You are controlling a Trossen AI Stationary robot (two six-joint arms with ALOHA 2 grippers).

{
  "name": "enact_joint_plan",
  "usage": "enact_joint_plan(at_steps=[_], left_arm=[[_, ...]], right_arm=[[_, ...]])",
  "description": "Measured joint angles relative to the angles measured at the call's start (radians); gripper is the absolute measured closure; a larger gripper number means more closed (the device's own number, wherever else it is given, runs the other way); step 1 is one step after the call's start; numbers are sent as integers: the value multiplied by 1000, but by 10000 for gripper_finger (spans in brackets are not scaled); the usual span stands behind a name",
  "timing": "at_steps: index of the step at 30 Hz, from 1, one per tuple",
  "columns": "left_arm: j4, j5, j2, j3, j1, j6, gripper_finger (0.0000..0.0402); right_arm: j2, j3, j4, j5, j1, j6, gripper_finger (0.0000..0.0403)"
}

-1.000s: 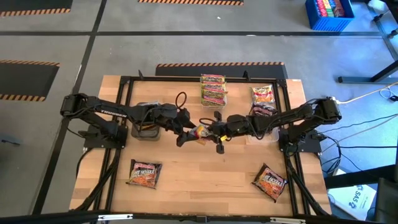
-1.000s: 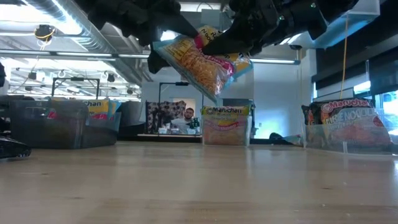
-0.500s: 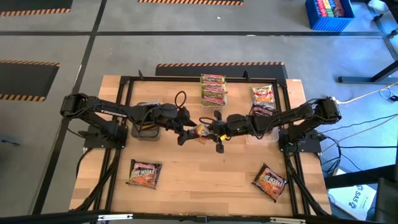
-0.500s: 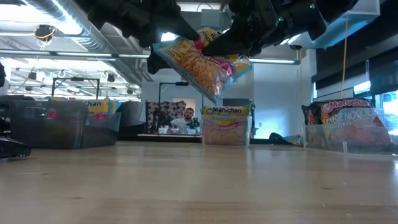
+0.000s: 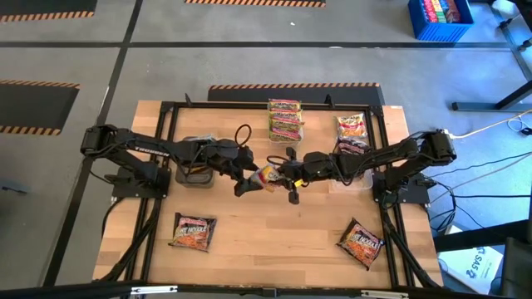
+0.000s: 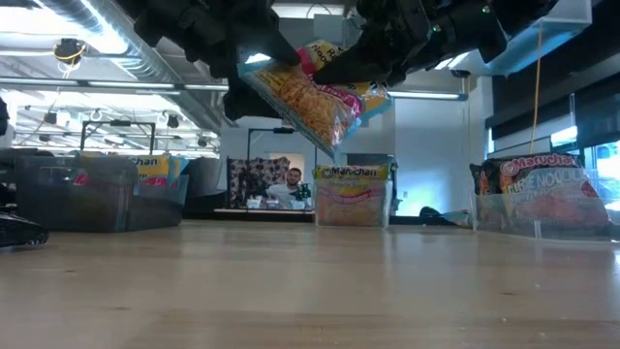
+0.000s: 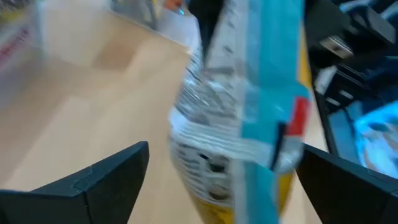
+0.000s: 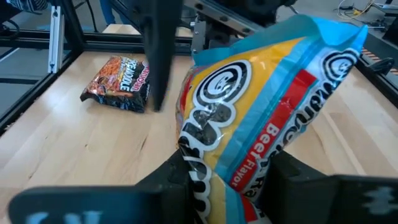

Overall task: Sort Maruchan noodles
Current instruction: Put the bottom blue noodle pack into the black bin

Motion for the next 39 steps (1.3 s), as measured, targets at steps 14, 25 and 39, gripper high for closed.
enact_joint_plan(at_steps=[14,25,39], left_arm=[[61,-46,21,0,-55,21,10],[34,-58,62,1,-58,-3,60],[49,-61,62,1,-58,35,190]], right_arm=[[34,-1,129,-23,2,46,306],[73,12,178,-45,2,58,306],[73,13,192,-50,2,51,294]])
